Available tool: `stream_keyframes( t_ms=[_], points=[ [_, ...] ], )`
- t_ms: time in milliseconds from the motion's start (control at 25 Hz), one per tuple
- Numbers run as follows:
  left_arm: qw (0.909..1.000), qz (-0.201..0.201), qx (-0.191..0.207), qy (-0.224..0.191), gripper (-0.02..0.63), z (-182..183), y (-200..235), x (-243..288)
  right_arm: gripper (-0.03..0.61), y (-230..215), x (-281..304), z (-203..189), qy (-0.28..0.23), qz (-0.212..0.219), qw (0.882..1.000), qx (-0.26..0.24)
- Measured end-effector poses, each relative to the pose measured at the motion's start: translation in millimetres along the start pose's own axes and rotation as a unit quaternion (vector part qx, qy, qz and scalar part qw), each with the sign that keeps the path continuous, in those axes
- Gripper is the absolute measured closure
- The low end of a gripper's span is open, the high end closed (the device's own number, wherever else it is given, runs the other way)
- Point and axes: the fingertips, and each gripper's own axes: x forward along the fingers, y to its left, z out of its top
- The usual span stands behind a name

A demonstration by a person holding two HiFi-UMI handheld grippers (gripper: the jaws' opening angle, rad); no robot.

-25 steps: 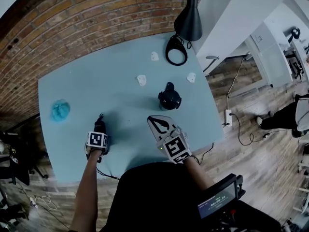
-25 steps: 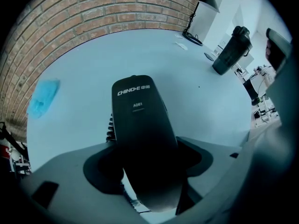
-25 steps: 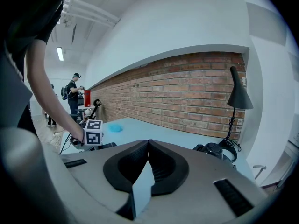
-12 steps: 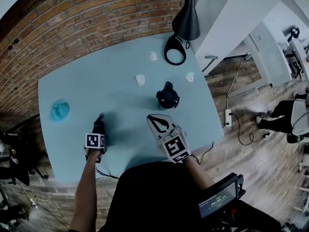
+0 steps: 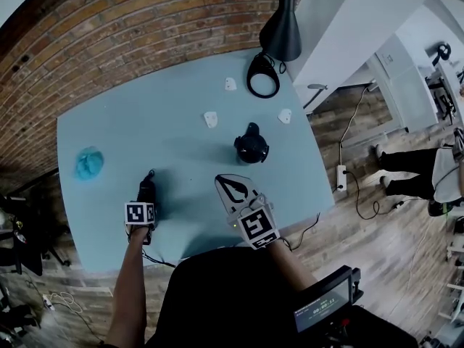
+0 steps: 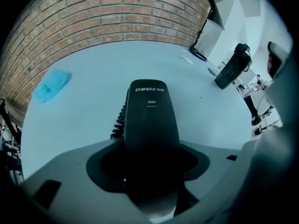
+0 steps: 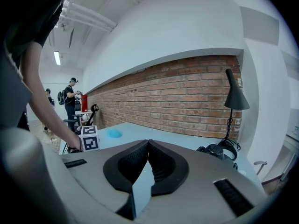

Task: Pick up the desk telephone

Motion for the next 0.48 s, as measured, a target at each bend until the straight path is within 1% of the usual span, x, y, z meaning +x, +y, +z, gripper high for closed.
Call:
stream_keyframes(
  t_ms=[280, 480],
  points=[
    [0.9998, -0.020, -0.005, 0.002, 0.319, 1.5, 0.0, 1.1, 0.557, 11.4, 7.7, -4.2, 0.001, 0.002, 1.000, 0.011],
    [0.9997, -0.024, -0.007, 0.003, 0.319, -0.2, -1.0, 0.0, 0.557, 18.6, 14.8, -0.4, -0.002, 0.004, 1.000, 0.014]
  ],
)
